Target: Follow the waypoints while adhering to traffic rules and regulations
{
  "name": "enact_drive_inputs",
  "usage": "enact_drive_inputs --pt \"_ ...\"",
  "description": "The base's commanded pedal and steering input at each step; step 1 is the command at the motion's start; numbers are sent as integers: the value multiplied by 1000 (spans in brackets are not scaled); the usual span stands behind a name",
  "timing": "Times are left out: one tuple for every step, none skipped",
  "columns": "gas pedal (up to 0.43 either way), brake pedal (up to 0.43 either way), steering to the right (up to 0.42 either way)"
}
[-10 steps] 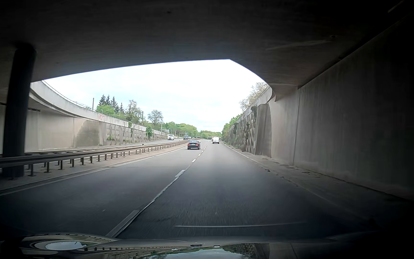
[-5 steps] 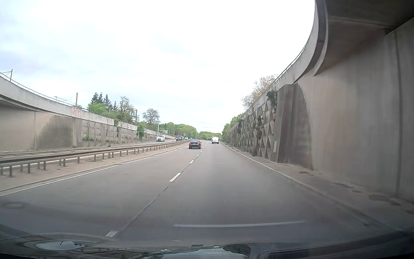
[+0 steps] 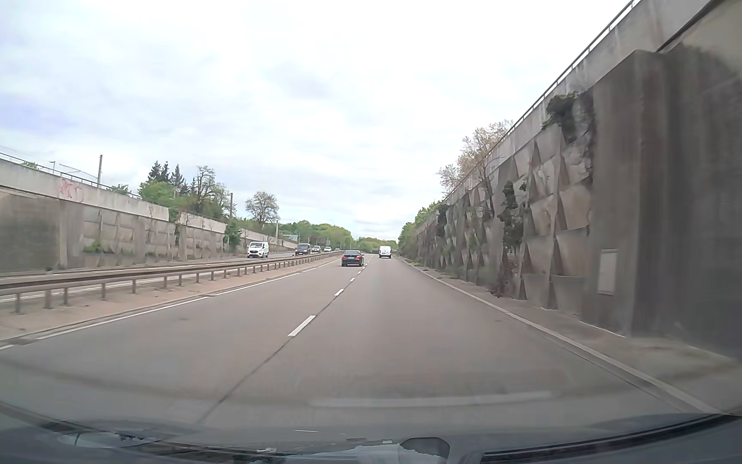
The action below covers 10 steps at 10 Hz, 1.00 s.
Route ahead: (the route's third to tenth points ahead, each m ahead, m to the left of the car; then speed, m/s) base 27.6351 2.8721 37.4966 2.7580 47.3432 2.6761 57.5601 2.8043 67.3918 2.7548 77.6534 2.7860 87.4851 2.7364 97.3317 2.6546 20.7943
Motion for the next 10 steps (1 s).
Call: enact_drive_inputs --pt "118 0 2" --pt "118 0 2" --pt "118 0 2" --pt "118 0 2" --pt "118 0 2" --pt "118 0 2" --pt "118 0 1" --pt "118 0 2" --pt "118 0 1" --pt "118 0 1"
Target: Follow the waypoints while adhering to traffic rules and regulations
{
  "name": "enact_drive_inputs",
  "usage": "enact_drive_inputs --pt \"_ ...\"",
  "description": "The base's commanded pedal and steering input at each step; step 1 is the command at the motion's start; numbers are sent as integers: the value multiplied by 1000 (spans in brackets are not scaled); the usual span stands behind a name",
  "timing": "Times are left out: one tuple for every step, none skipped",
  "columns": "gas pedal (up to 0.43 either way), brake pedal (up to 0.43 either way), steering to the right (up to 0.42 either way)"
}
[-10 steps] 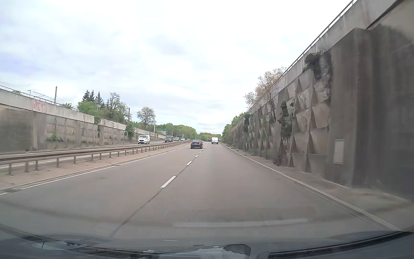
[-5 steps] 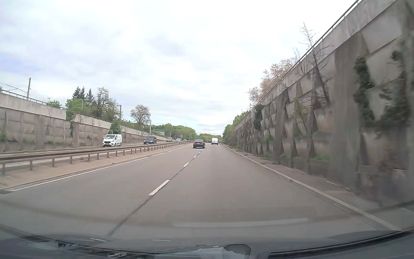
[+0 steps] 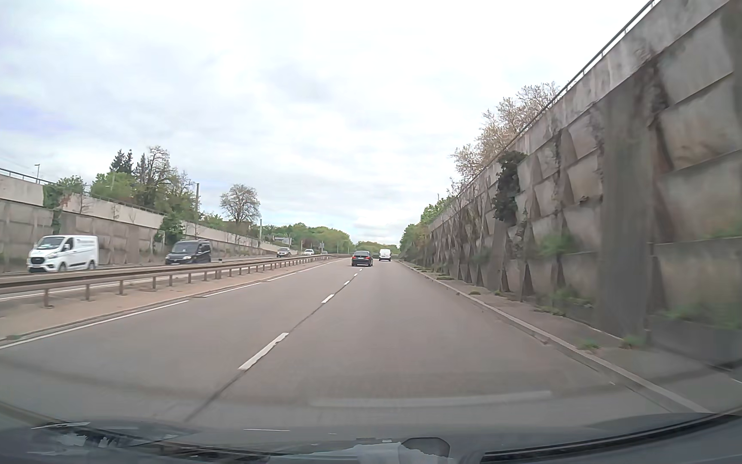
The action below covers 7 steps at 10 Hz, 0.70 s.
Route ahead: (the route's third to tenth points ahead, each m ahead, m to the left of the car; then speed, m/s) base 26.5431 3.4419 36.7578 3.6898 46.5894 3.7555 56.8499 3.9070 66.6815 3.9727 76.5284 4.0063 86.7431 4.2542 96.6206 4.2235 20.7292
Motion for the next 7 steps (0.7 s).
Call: enact_drive_inputs --pt "118 0 1" --pt "118 0 1" --pt "118 0 0" --pt "118 0 0" --pt "118 0 0" --pt "118 0 0" --pt "118 0 0"
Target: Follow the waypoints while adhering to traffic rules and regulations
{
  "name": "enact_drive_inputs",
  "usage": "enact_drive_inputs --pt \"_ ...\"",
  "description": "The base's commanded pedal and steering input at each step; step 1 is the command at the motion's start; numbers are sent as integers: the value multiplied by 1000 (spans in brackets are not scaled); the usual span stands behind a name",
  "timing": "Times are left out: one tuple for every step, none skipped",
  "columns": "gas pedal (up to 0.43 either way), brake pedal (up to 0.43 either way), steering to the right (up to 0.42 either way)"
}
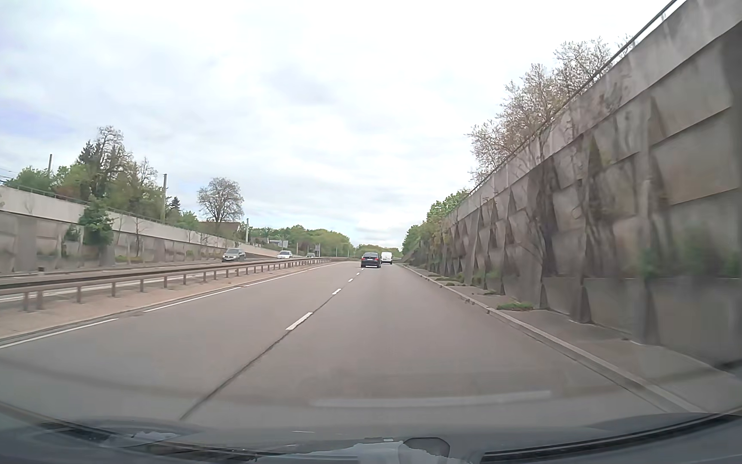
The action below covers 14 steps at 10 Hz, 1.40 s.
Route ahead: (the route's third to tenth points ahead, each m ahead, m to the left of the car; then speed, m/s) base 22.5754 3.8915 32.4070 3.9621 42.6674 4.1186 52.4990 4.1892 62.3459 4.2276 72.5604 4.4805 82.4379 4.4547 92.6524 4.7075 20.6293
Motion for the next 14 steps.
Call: enact_drive_inputs --pt "118 0 0" --pt "118 0 0" --pt "118 0 0" --pt "118 0 0" --pt "118 0 0" --pt "118 0 0" --pt "118 0 0" --pt "118 0 0" --pt "130 0 0" --pt "130 0 0" --pt "130 0 0" --pt "130 0 0" --pt "130 0 0" --pt "130 0 0"
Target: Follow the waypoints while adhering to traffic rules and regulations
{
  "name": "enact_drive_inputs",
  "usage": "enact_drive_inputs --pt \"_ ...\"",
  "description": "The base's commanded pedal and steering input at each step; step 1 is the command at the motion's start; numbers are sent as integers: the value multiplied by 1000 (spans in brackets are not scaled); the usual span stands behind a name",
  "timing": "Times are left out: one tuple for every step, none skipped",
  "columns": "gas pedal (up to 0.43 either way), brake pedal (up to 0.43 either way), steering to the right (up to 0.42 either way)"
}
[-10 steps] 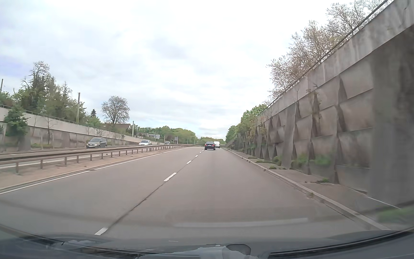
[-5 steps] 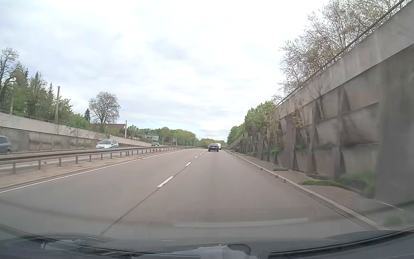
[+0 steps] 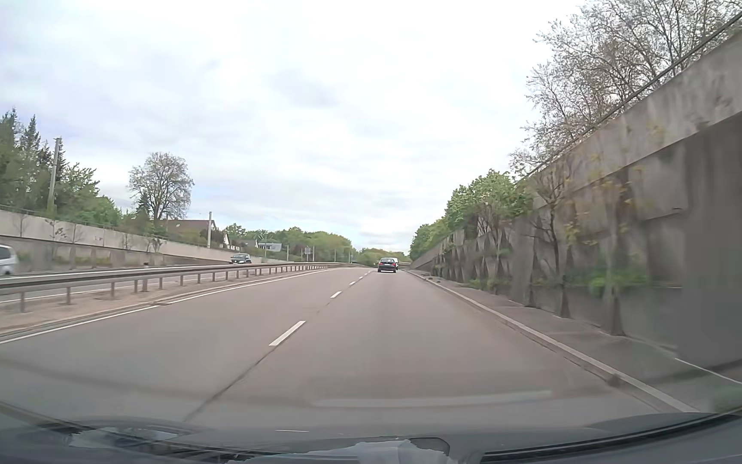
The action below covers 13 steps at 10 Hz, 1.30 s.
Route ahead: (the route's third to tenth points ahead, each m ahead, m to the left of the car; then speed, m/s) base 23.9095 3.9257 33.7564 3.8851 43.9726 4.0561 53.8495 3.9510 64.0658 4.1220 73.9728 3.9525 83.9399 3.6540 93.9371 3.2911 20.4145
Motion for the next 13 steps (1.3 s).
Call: enact_drive_inputs --pt "130 0 0" --pt "130 0 0" --pt "130 0 0" --pt "130 0 0" --pt "138 0 0" --pt "138 0 1" --pt "138 0 1" --pt "138 0 2" --pt "138 0 1" --pt "138 0 2" --pt "138 0 1" --pt "138 0 2" --pt "138 0 2"
